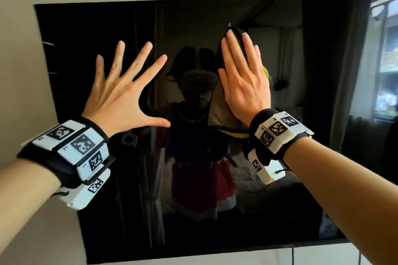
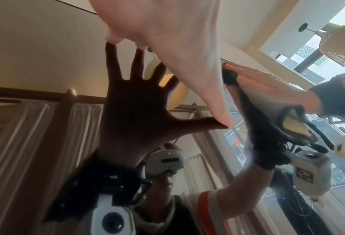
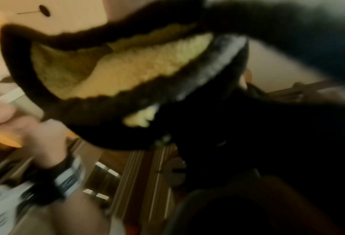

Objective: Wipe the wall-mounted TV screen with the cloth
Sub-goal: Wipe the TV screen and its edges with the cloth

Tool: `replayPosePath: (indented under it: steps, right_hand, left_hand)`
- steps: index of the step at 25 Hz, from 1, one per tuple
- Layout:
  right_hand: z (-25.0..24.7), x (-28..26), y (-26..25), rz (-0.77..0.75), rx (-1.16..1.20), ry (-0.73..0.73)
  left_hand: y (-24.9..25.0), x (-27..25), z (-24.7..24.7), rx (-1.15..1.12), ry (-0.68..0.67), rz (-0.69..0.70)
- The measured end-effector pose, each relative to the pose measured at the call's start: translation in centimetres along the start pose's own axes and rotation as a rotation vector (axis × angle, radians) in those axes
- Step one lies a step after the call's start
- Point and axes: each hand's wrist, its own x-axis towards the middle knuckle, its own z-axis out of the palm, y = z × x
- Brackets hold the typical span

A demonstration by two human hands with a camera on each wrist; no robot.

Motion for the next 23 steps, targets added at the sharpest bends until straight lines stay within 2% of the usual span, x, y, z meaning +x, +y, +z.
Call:
replayPosePath:
  steps: [3,4,7,8,9,11,12,15,16,17,19,20,23]
  right_hand:
    - [-0.1,1.4,0.1,0.303,-0.023,0.074]
    - [0.1,1.0,-0.9,0.256,-0.011,0.058]
    - [0.8,-1.5,-3.6,-0.093,-0.006,-0.064]
    - [0.7,-1.2,-2.8,-0.107,-0.018,-0.048]
    - [0.6,-0.6,-1.9,-0.024,-0.032,0.008]
    - [0.5,0.2,-2.2,0.247,0.008,0.065]
    - [0.7,-0.2,-3.2,0.245,0.03,0.04]
    - [1.1,-2.4,-5.3,-0.147,0.035,-0.073]
    - [0.9,-2.0,-4.4,-0.173,0.028,-0.062]
    - [0.9,-1.3,-3.5,-0.093,0.023,-0.009]
    - [0.6,-0.2,-3.5,0.189,0.04,0.056]
    - [0.7,-0.5,-4.3,0.207,0.05,0.035]
    - [1.4,-2.5,-6.9,-0.196,0.035,-0.096]
  left_hand:
    - [-0.1,0.0,0.2,-0.003,0.001,0.007]
    - [-0.1,0.2,0.3,-0.002,0.004,0.01]
    - [-0.1,0.1,0.5,-0.013,0.01,0.01]
    - [-0.2,0.0,0.5,-0.015,0.011,0.009]
    - [-0.2,0.0,0.5,-0.014,0.008,0.008]
    - [-0.2,0.0,0.3,-0.005,-0.007,-0.001]
    - [-0.2,0.0,0.3,0.001,-0.014,-0.003]
    - [-0.1,0.1,0.2,0.005,-0.019,-0.008]
    - [-0.1,0.1,0.2,-0.002,-0.019,-0.004]
    - [-0.2,0.1,0.2,-0.012,-0.017,0.0]
    - [-1.0,-0.4,0.1,-0.036,0.0,0.002]
    - [-1.7,-0.9,0.1,-0.04,0.013,-0.001]
    - [-4.0,-2.2,0.5,-0.033,0.019,-0.012]
